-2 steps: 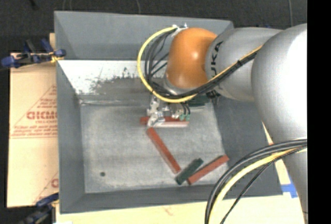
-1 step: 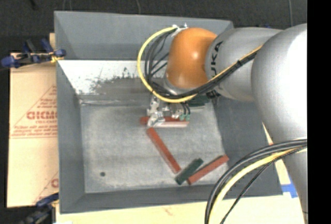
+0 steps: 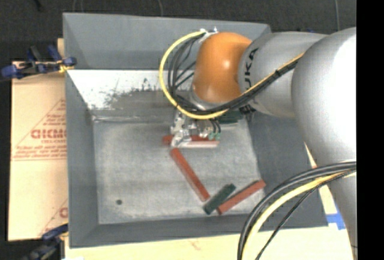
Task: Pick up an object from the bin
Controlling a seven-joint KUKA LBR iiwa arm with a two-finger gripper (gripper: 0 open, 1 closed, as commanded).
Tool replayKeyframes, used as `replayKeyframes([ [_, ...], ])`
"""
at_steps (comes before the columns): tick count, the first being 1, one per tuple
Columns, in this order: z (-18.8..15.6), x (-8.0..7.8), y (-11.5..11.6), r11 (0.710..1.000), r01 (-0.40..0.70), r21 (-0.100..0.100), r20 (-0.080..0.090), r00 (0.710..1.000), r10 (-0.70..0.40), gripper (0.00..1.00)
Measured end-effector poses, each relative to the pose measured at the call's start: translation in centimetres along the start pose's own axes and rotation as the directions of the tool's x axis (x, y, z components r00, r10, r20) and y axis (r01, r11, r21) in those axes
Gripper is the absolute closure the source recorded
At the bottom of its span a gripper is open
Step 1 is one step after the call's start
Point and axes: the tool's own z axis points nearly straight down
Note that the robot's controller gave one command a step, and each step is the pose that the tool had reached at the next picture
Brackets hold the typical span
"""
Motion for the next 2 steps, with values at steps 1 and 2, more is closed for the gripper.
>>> replayKeyframes([
  [1, 0.0, 0.0, 0.0, 1.0, 0.0, 0.0, 0.0, 1.0, 0.0, 1.0],
  [2, 0.0, 0.0, 0.0, 1.0, -0.001, 0.0, 0.0, 1.0, 0.001, 1.0],
])
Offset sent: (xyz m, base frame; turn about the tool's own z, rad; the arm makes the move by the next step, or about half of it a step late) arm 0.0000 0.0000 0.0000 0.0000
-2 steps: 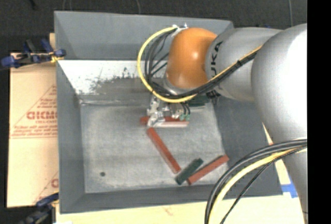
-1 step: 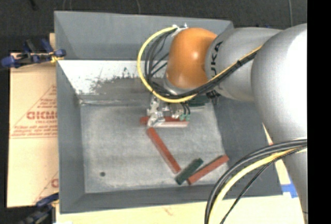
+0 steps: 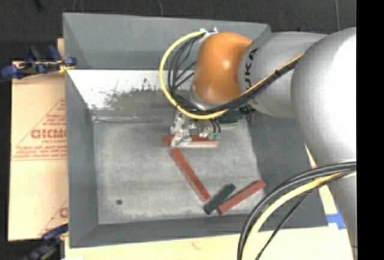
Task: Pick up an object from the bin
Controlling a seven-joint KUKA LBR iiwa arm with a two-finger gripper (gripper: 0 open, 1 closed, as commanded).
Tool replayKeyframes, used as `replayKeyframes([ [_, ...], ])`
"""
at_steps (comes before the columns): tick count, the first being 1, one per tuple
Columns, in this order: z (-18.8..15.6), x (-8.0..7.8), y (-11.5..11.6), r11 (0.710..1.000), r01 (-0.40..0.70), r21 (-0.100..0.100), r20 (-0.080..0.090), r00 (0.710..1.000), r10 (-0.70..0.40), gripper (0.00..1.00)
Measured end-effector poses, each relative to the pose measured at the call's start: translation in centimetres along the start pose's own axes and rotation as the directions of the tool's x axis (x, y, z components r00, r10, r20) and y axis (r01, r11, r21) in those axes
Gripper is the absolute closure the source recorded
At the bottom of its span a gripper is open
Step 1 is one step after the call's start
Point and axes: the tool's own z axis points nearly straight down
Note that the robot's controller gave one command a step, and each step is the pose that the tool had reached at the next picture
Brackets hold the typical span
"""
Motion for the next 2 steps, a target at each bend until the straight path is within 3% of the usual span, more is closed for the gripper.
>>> replayKeyframes([
  [2, 0.0, 0.0, 0.0, 1.0, 0.0, 0.0, 0.0, 1.0, 0.0, 1.0],
])
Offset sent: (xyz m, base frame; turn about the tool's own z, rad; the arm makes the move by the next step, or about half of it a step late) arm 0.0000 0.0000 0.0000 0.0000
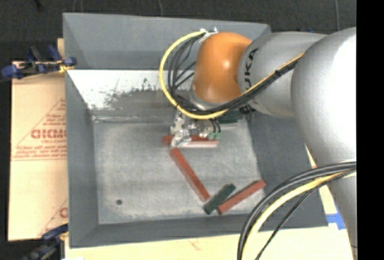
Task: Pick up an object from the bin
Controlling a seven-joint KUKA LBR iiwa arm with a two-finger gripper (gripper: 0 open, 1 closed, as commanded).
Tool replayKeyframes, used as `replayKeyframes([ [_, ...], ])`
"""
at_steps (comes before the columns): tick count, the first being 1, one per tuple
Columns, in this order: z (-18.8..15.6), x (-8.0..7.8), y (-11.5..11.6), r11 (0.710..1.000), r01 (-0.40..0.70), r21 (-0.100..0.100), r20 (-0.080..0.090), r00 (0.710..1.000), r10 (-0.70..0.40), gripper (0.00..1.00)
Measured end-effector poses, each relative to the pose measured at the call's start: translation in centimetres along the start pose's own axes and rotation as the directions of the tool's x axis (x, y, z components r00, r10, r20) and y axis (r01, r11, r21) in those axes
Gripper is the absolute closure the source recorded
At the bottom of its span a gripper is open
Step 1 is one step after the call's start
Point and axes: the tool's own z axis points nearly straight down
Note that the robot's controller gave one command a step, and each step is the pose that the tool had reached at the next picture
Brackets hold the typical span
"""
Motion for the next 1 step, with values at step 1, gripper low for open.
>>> replayKeyframes([
  [1, 0.0, 0.0, 0.0, 1.0, 0.0, 0.0, 0.0, 1.0, 0.0, 1.0],
])
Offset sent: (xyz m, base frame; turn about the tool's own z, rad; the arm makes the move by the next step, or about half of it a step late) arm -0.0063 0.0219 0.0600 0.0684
